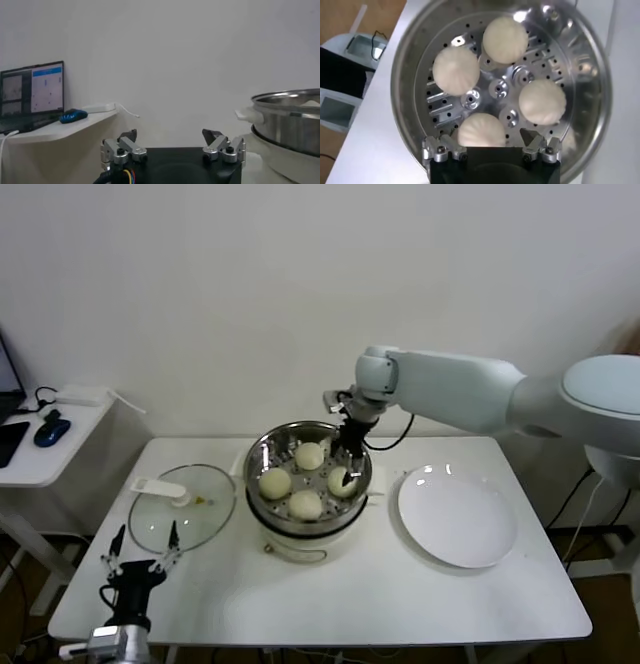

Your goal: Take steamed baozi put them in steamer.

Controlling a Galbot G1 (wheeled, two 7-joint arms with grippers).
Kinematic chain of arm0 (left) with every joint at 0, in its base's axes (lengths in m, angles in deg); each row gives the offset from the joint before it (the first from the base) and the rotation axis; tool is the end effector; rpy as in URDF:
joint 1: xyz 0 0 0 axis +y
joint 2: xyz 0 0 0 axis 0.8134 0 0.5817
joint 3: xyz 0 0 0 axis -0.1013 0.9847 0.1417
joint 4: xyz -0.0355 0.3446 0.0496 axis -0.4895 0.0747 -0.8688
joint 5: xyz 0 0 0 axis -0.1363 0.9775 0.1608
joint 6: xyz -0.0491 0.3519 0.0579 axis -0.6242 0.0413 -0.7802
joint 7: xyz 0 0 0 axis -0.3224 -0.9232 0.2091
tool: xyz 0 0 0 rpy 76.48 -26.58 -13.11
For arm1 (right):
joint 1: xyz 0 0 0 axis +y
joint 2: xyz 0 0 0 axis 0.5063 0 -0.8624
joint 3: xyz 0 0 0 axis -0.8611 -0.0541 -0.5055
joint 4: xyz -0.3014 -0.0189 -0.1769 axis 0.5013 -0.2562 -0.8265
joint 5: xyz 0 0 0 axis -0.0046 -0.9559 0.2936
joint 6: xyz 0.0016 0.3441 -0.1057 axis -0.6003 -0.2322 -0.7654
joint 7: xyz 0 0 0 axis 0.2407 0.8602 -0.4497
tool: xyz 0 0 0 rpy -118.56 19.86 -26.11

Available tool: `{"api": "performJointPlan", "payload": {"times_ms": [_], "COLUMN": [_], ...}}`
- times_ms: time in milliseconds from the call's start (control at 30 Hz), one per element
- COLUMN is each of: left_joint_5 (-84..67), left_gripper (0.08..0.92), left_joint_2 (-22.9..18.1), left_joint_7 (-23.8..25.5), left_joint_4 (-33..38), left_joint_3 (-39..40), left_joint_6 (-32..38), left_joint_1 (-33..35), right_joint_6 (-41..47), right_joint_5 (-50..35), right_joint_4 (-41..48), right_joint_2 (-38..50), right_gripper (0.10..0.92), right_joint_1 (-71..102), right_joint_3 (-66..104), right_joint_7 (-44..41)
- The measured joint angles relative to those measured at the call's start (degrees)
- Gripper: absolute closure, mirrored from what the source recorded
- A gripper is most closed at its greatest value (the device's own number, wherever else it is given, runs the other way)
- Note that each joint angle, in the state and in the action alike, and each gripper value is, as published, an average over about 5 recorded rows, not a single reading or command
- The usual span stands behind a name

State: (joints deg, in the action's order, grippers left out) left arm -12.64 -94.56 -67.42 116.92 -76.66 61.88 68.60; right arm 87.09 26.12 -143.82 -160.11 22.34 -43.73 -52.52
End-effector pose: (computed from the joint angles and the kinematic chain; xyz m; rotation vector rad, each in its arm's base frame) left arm 0.1633 0.0870 -0.3361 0.2937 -3.1013 -0.2138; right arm 0.6051 0.1047 -0.0648 1.5748 -1.2988 1.3367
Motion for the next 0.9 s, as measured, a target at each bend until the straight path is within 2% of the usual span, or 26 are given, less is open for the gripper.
{"api": "performJointPlan", "payload": {"times_ms": [367,667,900], "left_joint_5": [-0.1,-0.9,-1.2], "left_gripper": [0.177,0.177,0.177], "left_joint_2": [0.0,-0.2,-0.3], "left_joint_7": [0.0,0.2,0.8], "left_joint_4": [0.2,0.3,0.3], "left_joint_3": [0.1,1.0,1.4], "left_joint_6": [-0.2,1.0,2.5], "left_joint_1": [-0.2,-0.9,-0.9], "right_joint_6": [-0.7,-0.8,-0.7], "right_joint_5": [-1.2,0.6,3.1], "right_joint_4": [-3.6,-10.2,-17.2], "right_joint_2": [7.5,19.5,29.9], "right_gripper": [0.203,0.203,0.203], "right_joint_1": [-1.6,4.0,14.8], "right_joint_3": [4.2,15.4,30.1], "right_joint_7": [2.5,10.1,17.1]}}
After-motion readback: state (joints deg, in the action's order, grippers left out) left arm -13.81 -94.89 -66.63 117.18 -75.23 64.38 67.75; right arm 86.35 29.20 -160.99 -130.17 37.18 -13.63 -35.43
